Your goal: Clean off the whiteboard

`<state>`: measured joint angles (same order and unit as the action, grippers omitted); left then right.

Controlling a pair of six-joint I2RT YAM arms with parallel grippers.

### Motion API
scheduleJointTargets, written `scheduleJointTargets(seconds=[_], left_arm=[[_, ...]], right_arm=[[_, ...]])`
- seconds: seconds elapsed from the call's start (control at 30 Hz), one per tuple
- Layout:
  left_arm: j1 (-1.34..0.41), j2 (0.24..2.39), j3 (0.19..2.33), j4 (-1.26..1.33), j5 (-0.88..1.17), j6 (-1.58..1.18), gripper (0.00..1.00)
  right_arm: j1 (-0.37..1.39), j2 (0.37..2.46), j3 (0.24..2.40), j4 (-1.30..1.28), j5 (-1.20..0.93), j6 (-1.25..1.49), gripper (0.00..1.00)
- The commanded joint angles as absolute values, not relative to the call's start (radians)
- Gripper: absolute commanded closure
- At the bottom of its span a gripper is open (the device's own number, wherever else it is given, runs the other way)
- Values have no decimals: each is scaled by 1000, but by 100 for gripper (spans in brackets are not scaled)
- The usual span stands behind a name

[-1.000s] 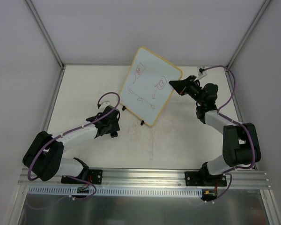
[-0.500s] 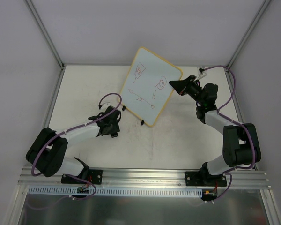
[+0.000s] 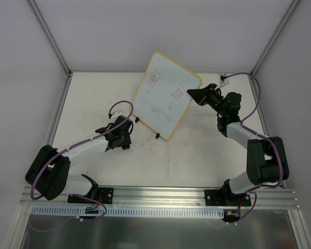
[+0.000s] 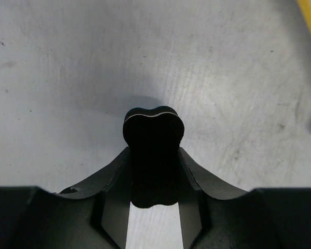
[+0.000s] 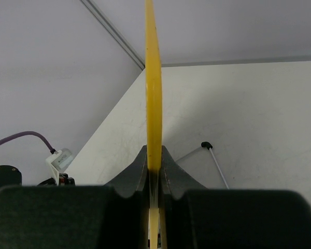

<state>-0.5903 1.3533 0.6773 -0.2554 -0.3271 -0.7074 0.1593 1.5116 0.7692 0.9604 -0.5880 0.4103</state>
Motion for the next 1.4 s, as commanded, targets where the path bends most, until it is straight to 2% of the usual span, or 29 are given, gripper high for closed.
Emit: scheduleJointTargets(seconds=[0.0,0.23,0.3,0.37,0.4,0.43,0.57,0.73,0.93,1.17,1.37], left_arm=[[-600,1256,753,-265,-327,-638,66],[-591,1172,900,-265,-307,-552,76],[-583,1189,977,-264,-296,-500,87],[-578,1226,1034,-264,-278,-470,90],[-563,1241,1063,-264,-266,-453,98],[-552,1273,1118,-262,-244,-446,100],[-476,1354,1235,-252,-86,-443,100],[-430,1469,1359,-178,6,-403,100],[-365,1613,1457,-20,296,-422,100],[-367,1698,1516,131,299,-373,100],[-367,1709,1437,366,351,-371,100]], right_arm=[[160,1474,781,985,-575,345,100],[160,1467,764,985,-575,334,100],[160,1468,762,985,-580,333,100],[160,1465,761,985,-581,331,100],[160,1463,761,985,-583,330,100],[163,1462,762,983,-584,330,100],[164,1457,758,983,-587,319,100],[167,1443,752,966,-588,302,100],[178,1440,755,948,-583,281,100],[190,1453,772,930,-578,252,100],[190,1442,772,917,-580,244,100]])
